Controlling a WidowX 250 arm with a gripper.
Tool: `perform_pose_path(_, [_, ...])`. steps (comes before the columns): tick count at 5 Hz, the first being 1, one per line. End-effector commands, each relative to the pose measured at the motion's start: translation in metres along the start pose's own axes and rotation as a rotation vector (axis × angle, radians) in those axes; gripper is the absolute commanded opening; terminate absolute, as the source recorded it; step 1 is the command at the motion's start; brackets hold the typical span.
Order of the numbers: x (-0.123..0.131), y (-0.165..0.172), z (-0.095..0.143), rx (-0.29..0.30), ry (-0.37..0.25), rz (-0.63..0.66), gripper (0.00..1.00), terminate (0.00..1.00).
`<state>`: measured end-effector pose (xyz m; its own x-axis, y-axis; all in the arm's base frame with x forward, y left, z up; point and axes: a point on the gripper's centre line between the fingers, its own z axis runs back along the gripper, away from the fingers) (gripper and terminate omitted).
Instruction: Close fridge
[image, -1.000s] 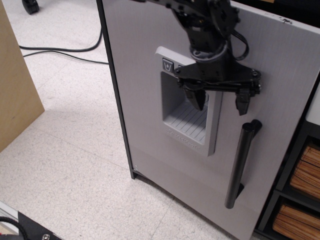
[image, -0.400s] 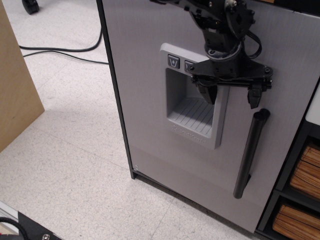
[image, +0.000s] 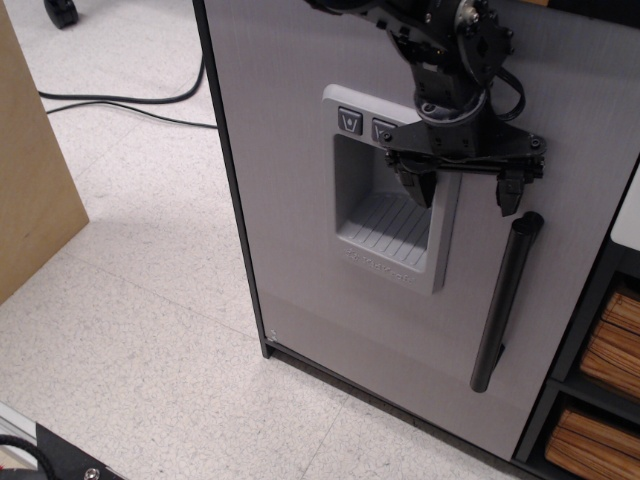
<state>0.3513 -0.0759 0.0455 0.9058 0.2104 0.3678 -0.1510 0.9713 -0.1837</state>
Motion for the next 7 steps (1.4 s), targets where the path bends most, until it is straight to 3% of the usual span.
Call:
perform_pose_path(1, [0.019,-0.01,0.011,-0.026,-0.078,-0.014,1.0,0.0])
perform_pose_path(3, [0.023,-0.009,0.009,-0.019,-0.096,-0.011,1.0,0.0])
perform_pose_path(4, [0.011,-0.007,0.025,-0.025,-0.074,-0.011,1.0,0.0])
perform_pose_path(6, [-0.039,0.016,0.081,0.013,0.081,0.03,1.0,0.0])
perform_pose_path(7, [-0.039,0.016,0.081,0.013,0.081,0.03,1.0,1.0])
